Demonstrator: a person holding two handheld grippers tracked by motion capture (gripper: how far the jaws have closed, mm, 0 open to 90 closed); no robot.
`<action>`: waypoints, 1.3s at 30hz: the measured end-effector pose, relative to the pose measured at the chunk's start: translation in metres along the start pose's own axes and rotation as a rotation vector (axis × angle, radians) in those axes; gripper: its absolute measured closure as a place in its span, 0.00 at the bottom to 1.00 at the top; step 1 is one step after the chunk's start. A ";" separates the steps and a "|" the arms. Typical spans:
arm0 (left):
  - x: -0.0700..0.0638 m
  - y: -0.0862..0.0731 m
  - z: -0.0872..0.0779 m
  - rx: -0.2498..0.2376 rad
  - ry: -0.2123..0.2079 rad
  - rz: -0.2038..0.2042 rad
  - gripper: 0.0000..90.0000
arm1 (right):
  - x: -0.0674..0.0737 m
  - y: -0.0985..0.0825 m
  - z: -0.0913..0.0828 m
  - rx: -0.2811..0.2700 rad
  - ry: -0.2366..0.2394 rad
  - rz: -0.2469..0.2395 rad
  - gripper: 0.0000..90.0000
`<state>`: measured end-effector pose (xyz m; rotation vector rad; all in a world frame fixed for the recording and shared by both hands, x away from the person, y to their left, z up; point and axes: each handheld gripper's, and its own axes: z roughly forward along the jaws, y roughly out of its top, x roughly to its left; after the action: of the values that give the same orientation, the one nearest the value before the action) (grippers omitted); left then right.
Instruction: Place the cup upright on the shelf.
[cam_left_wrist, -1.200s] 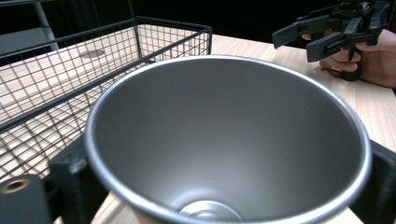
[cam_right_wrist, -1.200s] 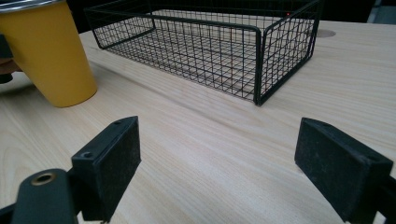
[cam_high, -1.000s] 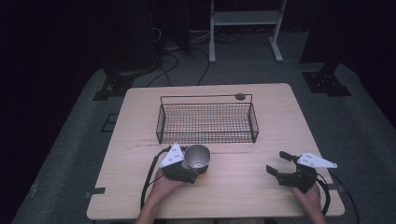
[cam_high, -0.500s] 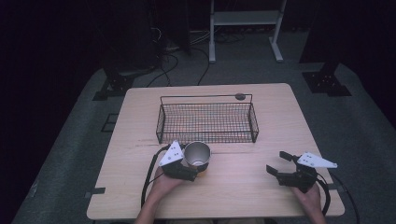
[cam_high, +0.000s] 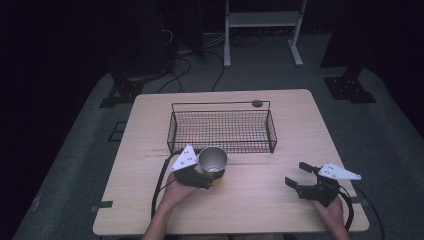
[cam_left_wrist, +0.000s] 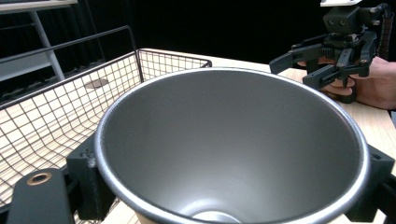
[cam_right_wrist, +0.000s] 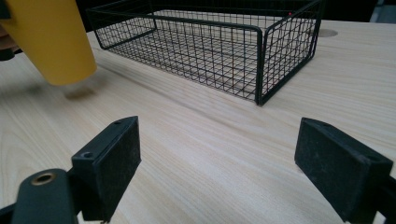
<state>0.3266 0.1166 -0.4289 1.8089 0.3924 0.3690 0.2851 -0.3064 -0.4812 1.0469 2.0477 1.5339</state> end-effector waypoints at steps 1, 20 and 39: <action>0.000 0.001 0.001 -0.001 -0.003 0.001 0.14 | 0.000 0.000 0.000 0.000 0.001 0.000 0.15; 0.007 0.023 0.011 0.006 -0.049 0.005 0.14 | 0.000 0.000 0.000 0.000 0.008 -0.002 0.15; 0.028 0.049 0.024 0.027 -0.078 0.017 0.14 | -0.001 0.000 0.001 0.005 0.007 -0.001 0.15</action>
<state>0.3657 0.0955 -0.3866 1.8482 0.3292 0.3045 0.2861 -0.3065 -0.4811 1.0438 2.0568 1.5350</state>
